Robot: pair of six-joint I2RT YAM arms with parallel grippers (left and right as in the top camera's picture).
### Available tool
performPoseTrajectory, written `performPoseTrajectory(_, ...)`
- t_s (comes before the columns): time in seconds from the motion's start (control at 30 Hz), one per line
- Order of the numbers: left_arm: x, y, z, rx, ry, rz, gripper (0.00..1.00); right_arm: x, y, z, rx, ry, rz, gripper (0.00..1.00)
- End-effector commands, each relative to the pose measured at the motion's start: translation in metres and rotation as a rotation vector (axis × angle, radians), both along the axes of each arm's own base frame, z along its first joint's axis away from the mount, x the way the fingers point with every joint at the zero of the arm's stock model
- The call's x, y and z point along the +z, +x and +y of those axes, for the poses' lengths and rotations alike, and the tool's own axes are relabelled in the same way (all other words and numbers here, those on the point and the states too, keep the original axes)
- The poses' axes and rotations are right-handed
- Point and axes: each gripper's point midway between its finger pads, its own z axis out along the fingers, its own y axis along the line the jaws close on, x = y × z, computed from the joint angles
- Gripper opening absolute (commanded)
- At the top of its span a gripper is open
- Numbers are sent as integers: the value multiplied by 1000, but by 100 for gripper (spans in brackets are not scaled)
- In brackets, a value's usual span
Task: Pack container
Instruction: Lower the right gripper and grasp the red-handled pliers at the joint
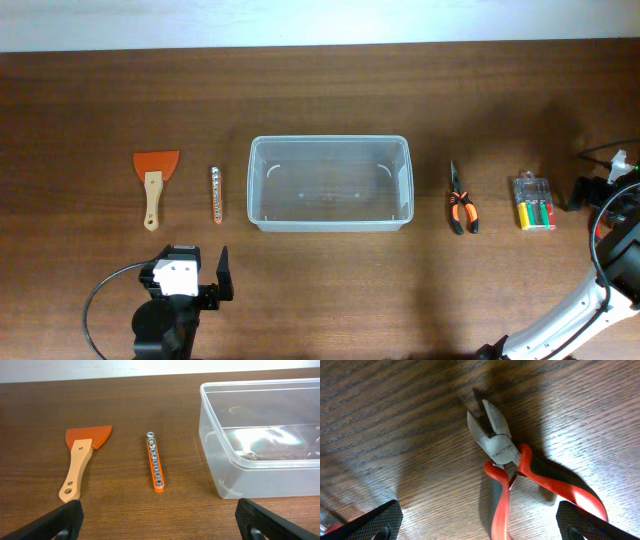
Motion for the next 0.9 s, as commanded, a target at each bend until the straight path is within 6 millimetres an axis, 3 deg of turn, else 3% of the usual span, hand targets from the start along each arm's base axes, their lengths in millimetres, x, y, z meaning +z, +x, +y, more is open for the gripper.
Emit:
performPoseTrajectory(0.0,-1,0,-3,-14,-6,-2,99,-4,2,2,2,19,-16,99)
performPoseTrajectory(0.73,-1,0,-3,-14,-6,-2,99,-10,-1,2,47,15,-7,100)
performPoseTrajectory(0.87,-1,0,-3,-14,-6,-2,99,-10,-1,2,47,13,-8,87)
